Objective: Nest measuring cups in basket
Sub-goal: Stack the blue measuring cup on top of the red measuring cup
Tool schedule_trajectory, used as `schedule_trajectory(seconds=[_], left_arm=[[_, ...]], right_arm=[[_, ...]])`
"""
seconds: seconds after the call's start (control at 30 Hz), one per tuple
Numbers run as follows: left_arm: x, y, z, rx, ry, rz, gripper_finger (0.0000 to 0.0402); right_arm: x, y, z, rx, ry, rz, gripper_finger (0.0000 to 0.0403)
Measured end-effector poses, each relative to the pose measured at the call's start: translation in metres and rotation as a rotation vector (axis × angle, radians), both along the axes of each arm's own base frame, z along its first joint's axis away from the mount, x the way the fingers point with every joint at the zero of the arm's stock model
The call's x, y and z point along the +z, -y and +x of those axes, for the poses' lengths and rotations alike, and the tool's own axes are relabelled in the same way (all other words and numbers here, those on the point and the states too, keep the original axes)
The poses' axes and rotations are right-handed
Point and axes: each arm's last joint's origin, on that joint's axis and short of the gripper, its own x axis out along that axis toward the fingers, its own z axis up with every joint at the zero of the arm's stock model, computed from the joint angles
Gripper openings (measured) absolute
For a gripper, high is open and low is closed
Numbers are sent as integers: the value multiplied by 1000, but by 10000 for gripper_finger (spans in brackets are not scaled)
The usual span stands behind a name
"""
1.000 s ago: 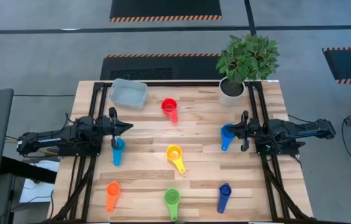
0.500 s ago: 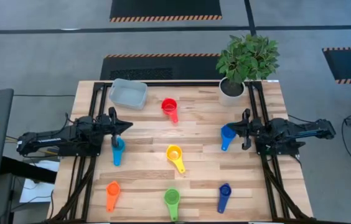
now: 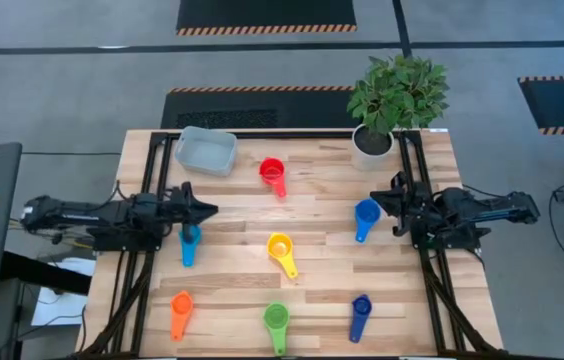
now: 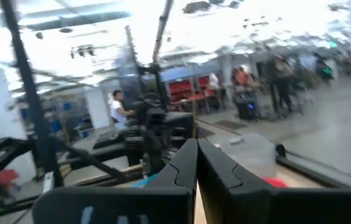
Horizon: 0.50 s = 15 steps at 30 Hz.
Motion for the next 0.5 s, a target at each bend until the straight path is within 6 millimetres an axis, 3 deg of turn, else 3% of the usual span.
schedule_trajectory(seconds=[0.37, 0.5], left_arm=[[6, 33, 27, 64, -32, 19, 41], [13, 45, 45, 98, -82, 56, 42]], right_arm=[[-14, 7, 3, -124, -96, 189, 37], [-19, 7, 4, -80, -113, 301, 37]])
